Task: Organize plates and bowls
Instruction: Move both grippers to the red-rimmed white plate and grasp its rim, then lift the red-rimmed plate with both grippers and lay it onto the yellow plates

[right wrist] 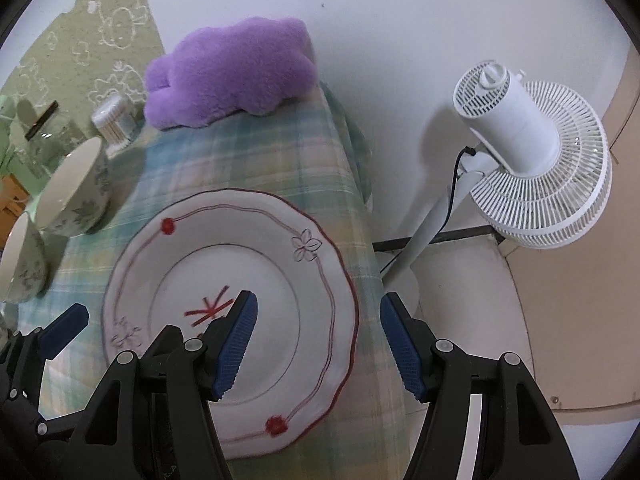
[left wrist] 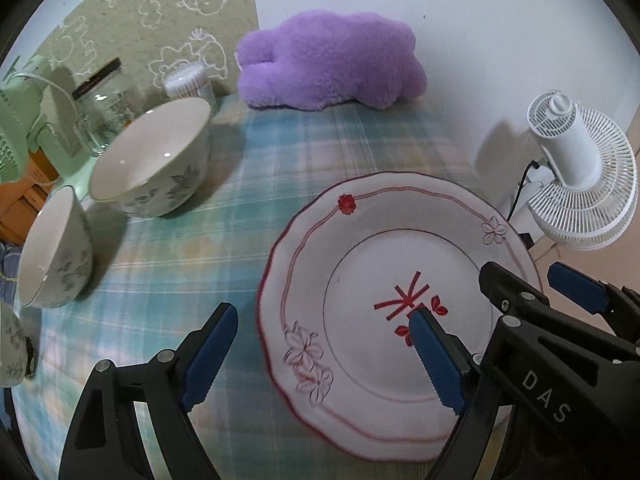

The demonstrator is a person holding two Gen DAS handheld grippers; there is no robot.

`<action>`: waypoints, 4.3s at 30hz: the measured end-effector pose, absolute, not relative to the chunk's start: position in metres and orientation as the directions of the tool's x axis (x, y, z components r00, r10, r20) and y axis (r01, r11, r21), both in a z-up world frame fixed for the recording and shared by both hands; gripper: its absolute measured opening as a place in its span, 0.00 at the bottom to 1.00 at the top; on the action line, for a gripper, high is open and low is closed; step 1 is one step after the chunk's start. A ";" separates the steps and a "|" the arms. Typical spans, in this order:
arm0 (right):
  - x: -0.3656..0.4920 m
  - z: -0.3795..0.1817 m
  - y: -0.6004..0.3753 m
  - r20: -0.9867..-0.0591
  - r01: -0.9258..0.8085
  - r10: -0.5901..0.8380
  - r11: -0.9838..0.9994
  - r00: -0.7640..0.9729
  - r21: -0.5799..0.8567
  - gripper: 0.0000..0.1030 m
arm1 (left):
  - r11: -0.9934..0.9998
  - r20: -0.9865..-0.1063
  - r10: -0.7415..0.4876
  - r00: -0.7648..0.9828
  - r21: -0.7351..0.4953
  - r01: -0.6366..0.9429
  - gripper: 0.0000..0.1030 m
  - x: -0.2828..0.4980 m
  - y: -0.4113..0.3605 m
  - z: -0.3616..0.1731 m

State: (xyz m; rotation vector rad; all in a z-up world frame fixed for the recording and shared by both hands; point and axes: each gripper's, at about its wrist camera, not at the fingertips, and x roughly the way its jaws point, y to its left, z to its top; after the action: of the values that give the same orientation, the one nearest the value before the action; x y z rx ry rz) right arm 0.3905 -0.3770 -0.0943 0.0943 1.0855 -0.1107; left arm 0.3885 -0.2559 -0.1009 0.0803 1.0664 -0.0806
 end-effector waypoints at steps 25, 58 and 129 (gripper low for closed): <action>0.377 -0.110 -0.341 -0.930 0.052 0.090 0.992 0.357 0.116 0.57 | 0.993 -0.908 -0.037 0.417 0.014 0.119 0.68 0.366 -0.211 -0.108; 0.349 -0.073 -0.333 -0.896 0.039 0.009 0.999 0.443 0.029 0.41 | 0.997 -0.855 -0.021 0.519 0.017 0.069 0.61 0.336 -0.204 -0.068; 0.156 -0.063 -0.344 -0.928 0.064 -0.083 0.996 0.364 -0.063 0.32 | 0.986 -0.889 -0.100 0.448 -0.028 0.166 0.61 0.161 -0.216 -0.080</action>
State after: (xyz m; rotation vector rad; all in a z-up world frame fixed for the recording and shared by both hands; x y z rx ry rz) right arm 0.1562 -0.3443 -0.0634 -0.0174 1.1942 -0.0944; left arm 0.1615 -0.2164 -0.0796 0.0665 1.0945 -0.1650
